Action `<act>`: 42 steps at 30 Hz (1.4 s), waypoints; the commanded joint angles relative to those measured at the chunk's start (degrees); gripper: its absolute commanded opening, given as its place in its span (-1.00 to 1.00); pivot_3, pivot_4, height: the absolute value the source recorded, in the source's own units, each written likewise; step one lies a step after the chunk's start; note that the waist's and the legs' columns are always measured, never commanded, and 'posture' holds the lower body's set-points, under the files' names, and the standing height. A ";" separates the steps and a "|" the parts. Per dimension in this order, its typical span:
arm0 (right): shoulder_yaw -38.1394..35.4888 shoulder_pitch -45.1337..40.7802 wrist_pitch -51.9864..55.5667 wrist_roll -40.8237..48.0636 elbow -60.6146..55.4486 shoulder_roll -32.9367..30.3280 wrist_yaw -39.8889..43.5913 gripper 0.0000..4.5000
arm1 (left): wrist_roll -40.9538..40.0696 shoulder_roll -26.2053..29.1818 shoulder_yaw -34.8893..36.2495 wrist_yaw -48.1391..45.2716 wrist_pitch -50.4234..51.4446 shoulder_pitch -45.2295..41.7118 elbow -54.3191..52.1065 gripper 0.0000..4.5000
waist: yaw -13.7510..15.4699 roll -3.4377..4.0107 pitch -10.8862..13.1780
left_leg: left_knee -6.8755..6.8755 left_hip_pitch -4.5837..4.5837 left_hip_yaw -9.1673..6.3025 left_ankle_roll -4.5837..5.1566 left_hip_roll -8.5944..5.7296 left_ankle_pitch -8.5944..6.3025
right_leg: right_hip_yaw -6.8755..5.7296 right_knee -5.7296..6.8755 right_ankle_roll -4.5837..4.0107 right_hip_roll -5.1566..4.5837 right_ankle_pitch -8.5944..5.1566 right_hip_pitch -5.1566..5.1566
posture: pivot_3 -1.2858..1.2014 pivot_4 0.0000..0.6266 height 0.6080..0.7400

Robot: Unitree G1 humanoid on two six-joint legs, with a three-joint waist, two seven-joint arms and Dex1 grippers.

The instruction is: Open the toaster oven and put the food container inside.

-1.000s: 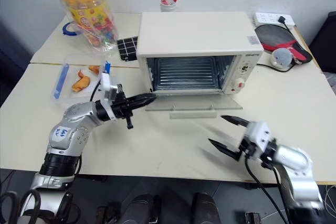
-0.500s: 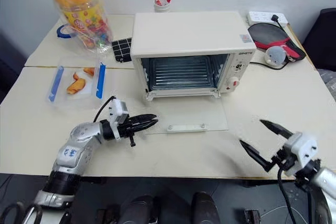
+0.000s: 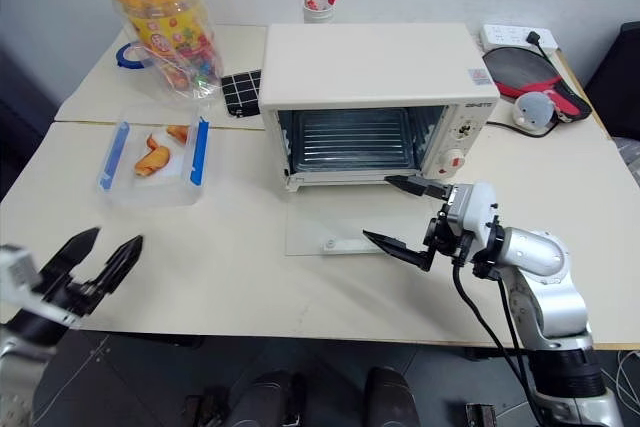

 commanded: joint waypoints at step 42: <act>-6.74 14.11 -2.71 -0.17 -6.09 -2.68 -0.93 1.00 | -35.41 1.89 -13.22 98.87 17.93 -54.36 22.03 -0.35 | 0.95 -0.13 -0.05 | 0.47 0.02 0.04 -0.24 0.15 -0.13 | 0.00 0.26 0.03 0.60 0.03 0.09 | 0.03 -0.52 1.00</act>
